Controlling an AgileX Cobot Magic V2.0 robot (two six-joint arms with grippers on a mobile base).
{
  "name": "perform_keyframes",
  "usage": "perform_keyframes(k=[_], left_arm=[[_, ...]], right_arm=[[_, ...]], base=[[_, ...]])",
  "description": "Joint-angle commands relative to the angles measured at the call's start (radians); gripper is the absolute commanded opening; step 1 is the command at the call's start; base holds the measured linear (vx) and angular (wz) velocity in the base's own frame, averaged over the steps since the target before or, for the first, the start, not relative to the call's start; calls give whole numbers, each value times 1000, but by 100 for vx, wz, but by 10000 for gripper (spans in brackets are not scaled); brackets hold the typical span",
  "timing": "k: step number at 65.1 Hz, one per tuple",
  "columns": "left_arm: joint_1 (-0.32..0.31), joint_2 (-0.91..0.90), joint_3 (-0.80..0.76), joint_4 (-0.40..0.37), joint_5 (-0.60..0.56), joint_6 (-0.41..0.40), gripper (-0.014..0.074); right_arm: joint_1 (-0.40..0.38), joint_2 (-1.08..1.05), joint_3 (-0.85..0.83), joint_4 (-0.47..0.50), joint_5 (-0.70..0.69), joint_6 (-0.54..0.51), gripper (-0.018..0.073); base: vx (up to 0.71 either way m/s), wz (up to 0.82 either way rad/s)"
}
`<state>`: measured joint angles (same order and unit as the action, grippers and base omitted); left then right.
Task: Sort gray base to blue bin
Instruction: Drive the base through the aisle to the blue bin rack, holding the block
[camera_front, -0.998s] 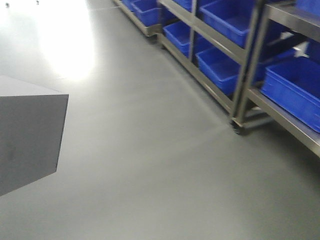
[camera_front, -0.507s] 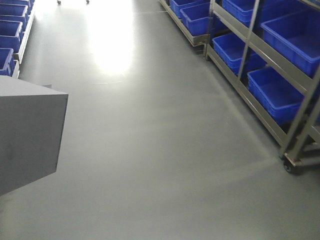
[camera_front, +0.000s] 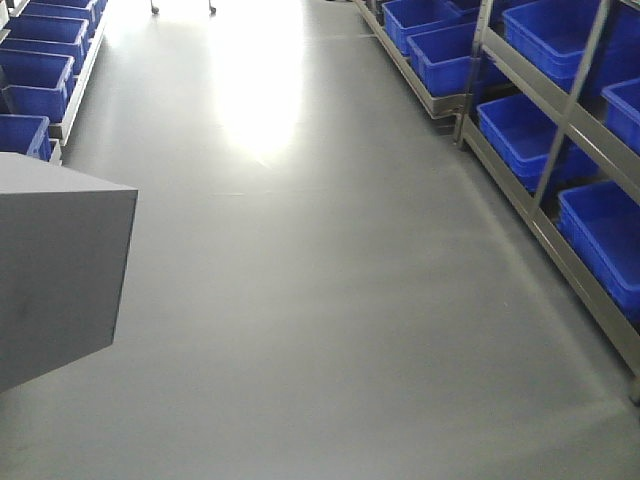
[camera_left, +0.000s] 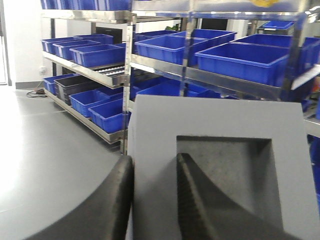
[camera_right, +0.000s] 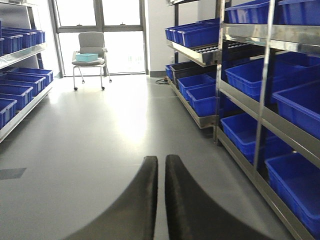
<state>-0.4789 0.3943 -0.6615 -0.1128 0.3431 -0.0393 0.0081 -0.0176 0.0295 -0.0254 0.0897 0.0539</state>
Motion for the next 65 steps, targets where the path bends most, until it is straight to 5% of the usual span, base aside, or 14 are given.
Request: perform_keyframes(k=[1,65], left_arm=[[-4,9,-30,-8,-108,-4,4],[-4,9,-30,-8,-107,-4,4]], right_arm=[[-4,-8,1,-6,-74,-7,-4],[-4,-8,1,-6,-74,-7,-4]], base=[[51,18],[51,10]])
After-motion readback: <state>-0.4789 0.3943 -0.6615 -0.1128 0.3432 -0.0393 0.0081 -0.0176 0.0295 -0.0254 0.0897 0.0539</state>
